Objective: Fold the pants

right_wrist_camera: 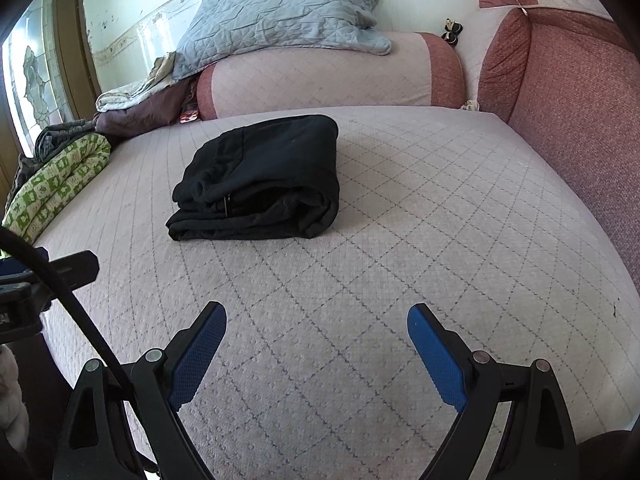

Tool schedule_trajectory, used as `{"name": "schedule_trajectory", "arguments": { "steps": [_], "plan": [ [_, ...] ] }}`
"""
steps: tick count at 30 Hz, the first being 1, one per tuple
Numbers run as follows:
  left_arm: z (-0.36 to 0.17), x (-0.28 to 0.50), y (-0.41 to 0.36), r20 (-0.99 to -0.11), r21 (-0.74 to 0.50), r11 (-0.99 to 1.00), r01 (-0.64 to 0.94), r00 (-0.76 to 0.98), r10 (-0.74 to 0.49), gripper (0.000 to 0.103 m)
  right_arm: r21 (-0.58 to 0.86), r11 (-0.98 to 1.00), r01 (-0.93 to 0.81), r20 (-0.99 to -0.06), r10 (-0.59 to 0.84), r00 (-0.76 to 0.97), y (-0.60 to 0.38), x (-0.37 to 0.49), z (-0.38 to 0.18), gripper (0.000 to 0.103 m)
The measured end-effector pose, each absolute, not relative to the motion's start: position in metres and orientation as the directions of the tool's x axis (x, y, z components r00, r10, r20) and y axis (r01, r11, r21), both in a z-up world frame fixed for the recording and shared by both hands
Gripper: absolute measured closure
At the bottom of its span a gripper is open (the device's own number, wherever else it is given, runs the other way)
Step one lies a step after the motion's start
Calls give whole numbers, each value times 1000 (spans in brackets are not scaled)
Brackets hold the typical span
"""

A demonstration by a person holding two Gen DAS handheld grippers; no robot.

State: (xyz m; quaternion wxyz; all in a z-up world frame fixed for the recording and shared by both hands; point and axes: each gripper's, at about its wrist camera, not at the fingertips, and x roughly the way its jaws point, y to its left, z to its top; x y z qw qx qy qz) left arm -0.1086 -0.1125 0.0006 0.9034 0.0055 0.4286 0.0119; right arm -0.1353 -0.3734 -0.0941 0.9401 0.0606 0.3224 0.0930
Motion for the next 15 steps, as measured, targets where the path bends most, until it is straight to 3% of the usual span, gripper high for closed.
{"name": "schedule_trajectory", "arguments": {
  "steps": [15],
  "plan": [
    [-8,-101,-113,-796,14,1000,3,605,10,0,170,969,-181,-577,247,778,-365,-140,-92,8]
  ]
}}
